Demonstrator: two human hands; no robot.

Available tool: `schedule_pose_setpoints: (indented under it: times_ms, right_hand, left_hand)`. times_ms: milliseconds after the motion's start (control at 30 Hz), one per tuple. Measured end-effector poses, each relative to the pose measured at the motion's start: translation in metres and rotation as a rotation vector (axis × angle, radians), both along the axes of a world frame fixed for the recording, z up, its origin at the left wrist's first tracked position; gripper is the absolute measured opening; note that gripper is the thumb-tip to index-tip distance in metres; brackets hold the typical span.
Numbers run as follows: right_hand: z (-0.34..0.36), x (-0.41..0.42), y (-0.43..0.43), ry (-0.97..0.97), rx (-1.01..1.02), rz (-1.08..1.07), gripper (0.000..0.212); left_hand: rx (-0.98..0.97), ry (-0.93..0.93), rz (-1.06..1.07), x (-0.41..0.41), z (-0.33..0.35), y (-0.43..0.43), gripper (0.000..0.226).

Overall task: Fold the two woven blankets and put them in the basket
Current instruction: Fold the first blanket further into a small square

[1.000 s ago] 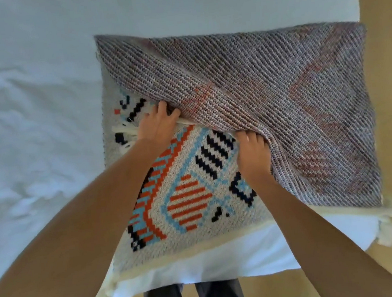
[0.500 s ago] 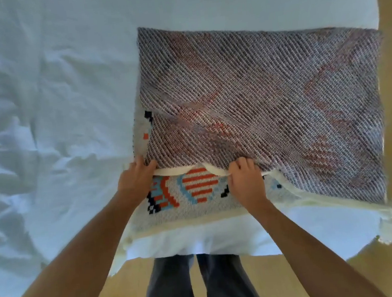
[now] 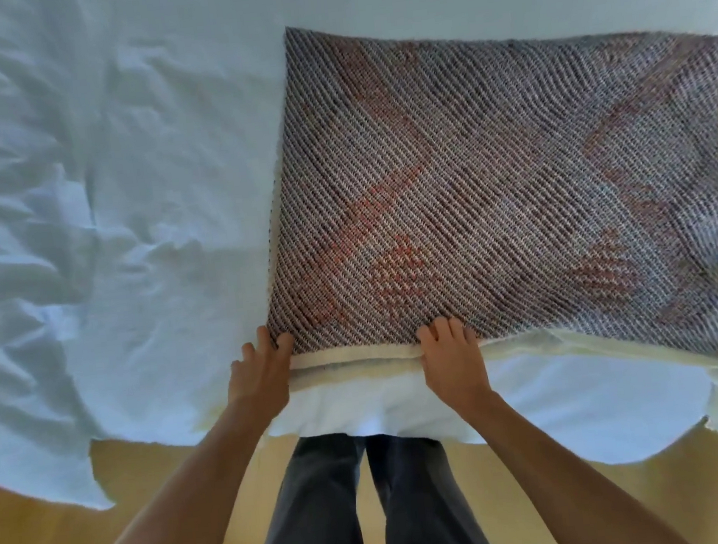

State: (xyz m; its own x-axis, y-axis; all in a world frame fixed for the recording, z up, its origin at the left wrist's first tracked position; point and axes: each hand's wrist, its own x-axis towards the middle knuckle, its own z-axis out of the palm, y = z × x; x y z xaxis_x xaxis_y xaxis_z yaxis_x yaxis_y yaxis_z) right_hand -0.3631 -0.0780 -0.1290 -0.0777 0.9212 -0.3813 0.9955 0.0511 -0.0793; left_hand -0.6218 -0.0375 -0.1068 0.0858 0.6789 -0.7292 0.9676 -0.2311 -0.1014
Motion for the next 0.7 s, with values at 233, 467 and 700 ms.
schedule_pose_setpoints:
  times_ms: [233,467,700]
  right_hand:
    - [-0.001,-0.007,0.002,0.064,0.067,-0.018,0.023]
    - [-0.006,-0.017,-0.025,0.106,0.075,0.013,0.025]
    - [0.0,-0.01,-0.03,0.133,0.052,-0.103,0.036]
  left_hand:
    - [0.075,-0.002,-0.092,-0.021,-0.004,-0.004,0.05]
    - [0.124,-0.065,-0.124,-0.043,-0.012,-0.028,0.055]
    - [0.058,-0.052,-0.197,-0.003,-0.004,-0.006,0.046]
